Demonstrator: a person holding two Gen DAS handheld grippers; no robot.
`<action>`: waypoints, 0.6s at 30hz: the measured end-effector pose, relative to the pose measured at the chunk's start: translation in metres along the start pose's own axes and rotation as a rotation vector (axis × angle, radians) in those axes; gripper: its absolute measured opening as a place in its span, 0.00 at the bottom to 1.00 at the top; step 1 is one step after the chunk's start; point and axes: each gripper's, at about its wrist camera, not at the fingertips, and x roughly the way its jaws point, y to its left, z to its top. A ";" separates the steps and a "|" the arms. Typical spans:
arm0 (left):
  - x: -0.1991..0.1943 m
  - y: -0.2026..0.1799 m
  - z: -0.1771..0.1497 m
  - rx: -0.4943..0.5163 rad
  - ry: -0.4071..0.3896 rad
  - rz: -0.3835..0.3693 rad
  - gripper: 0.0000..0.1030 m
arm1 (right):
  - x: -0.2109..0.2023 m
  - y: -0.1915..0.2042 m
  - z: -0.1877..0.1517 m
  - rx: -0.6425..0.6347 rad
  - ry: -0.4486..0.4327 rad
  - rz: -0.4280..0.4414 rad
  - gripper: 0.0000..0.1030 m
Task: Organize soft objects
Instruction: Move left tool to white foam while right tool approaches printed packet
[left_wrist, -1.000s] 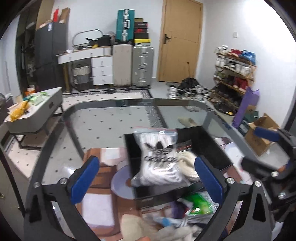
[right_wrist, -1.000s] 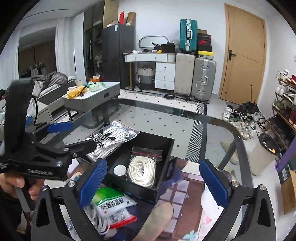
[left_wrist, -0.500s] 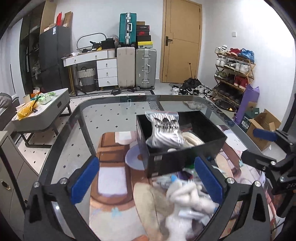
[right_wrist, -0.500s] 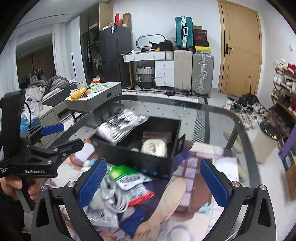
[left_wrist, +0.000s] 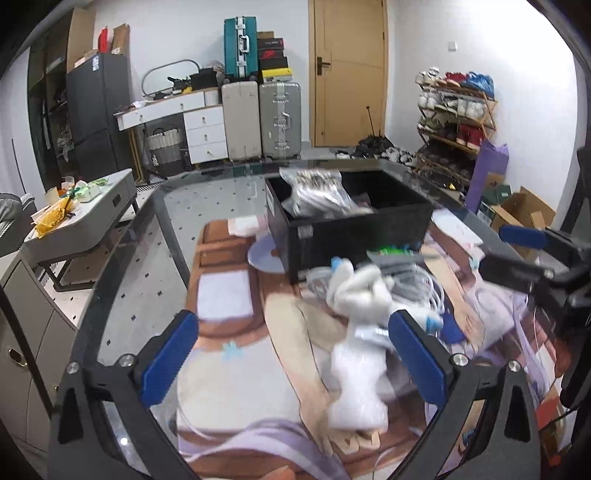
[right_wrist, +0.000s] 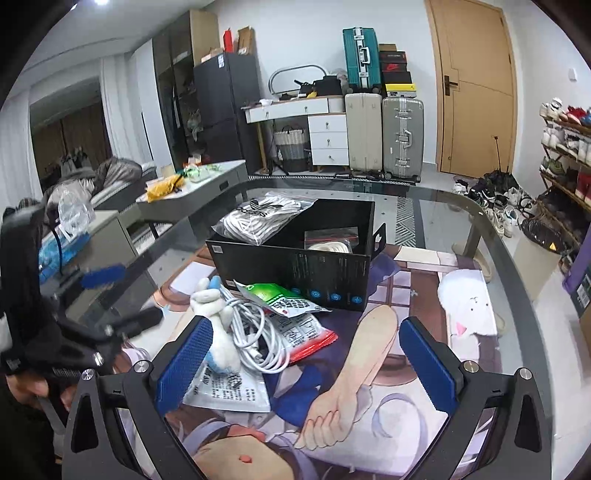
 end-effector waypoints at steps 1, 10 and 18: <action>0.001 -0.001 -0.001 0.005 0.005 0.002 1.00 | 0.000 0.000 -0.002 0.009 -0.001 0.002 1.00; 0.017 -0.013 -0.017 0.040 0.054 -0.005 1.00 | 0.014 0.007 -0.009 -0.002 0.076 0.013 1.00; 0.021 -0.008 -0.020 0.037 0.088 -0.042 1.00 | 0.031 0.006 -0.017 0.013 0.131 0.031 1.00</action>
